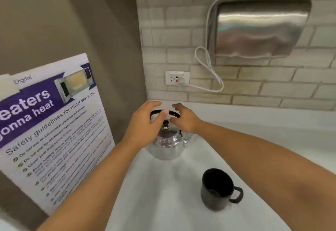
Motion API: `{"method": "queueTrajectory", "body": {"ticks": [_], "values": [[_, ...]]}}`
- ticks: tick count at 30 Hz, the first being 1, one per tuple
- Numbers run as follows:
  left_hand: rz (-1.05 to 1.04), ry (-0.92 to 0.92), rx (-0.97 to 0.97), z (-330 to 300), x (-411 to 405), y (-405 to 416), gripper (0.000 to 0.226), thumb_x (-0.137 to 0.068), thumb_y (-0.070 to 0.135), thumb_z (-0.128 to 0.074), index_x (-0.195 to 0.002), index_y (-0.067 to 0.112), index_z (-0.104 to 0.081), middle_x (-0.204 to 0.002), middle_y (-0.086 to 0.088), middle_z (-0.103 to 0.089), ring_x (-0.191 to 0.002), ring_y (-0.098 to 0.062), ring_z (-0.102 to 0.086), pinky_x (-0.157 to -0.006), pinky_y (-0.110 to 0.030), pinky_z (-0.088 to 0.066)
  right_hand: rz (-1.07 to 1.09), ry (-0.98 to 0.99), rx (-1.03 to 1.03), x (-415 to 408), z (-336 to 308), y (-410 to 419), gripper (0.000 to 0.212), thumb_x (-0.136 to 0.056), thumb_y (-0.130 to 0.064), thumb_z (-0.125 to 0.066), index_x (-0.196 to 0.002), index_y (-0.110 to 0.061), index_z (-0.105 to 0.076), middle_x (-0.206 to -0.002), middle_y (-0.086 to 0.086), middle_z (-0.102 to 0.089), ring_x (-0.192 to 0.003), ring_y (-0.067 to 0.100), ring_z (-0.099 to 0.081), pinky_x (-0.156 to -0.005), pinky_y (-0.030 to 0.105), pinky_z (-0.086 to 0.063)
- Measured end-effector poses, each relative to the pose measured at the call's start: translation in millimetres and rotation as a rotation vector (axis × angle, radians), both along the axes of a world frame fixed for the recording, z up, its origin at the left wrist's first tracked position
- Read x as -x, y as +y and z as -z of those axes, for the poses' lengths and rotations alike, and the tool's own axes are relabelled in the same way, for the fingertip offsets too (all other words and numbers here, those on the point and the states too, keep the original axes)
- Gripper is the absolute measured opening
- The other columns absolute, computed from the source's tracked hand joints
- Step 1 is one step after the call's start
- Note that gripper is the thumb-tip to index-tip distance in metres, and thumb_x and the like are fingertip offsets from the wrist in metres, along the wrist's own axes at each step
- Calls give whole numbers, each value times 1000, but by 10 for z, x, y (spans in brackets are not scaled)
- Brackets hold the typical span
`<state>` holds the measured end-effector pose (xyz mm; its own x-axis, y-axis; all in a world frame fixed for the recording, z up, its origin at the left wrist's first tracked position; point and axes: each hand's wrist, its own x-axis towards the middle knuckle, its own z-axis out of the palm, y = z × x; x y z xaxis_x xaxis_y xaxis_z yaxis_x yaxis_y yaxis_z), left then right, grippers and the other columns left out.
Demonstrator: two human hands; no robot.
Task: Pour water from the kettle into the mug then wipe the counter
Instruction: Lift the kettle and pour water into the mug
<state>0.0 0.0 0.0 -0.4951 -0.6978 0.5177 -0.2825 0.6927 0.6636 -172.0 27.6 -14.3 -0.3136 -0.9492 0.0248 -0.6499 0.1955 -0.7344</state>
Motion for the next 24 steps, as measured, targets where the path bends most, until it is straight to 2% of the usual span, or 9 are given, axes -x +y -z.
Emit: {"method": "queueTrajectory", "body": {"ticks": [2,4,6,7,12,15,18,21,24], "values": [[-32,37,-70,53,94,-194,38,-94,38,-57,-125,17,-60,-117,14,-53,-106,-1,-48,-73,9,-26,36,21,-20,4,68,-165,51,-87,-17,-57,-134,-9,-42,-126,16,-55,-106,30,-56,-79,28,-42],[-62,61,-172,143,216,-368,38,-95,40,-54,-125,16,-60,-121,12,-55,-111,-3,-48,-75,6,-29,78,-3,-9,25,122,-274,25,-88,-11,-52,-112,-7,-55,-96,11,-62,-84,26,-55,-63,27,-41],[-74,108,-276,266,343,-531,37,-97,40,-51,-122,15,-62,-124,5,-61,-113,-9,-52,-84,-8,-34,124,-94,7,63,156,-375,8,-89,-11,-50,-88,-10,-57,-73,3,-56,-68,20,-51,-52,25,-35],[-83,130,-317,328,400,-613,35,-98,39,-50,-120,15,-63,-122,1,-63,-112,-12,-55,-86,-16,-36,128,-137,13,71,156,-405,12,-90,-11,-50,-79,-13,-55,-67,0,-52,-61,17,-48,-51,24,-33],[-164,146,-417,576,581,-860,41,-98,43,-46,-85,10,-67,-72,5,-63,-68,-8,-55,-60,-21,-37,107,-184,43,71,188,-433,11,-90,-9,-49,-81,-10,-54,-63,-1,-47,-57,13,-43,-53,26,-32],[-177,217,-424,627,612,-897,48,-94,43,-52,-67,4,-59,-59,-2,-59,-56,-12,-51,-55,-25,-40,93,-188,89,76,118,-395,12,-89,-9,-50,-79,-13,-55,-61,-3,-47,-54,11,-43,-52,25,-32],[-188,334,-360,522,625,-825,51,-90,35,-59,-45,20,-40,-41,12,-37,-44,-4,-33,-44,-20,-29,81,-203,135,41,-23,-281,17,-89,-9,-51,-74,-18,-54,-57,-4,-46,-48,8,-41,-45,19,-33],[-182,448,-325,384,582,-660,51,-85,30,-59,-39,27,-37,-36,13,-27,-40,-5,-26,-40,-16,-22,48,-235,181,-23,-182,-68,17,-88,-6,-52,-77,-18,-58,-55,-4,-46,-42,3,-40,-41,15,-32],[-197,517,-313,278,460,-438,46,-79,30,-57,-39,27,-36,-37,13,-24,-40,-5,-23,-40,-16,-21,-42,-261,193,-88,-334,228,19,-86,-2,-53,-92,-17,-62,-70,2,-57,-56,8,-51,-55,22,-41]]}}
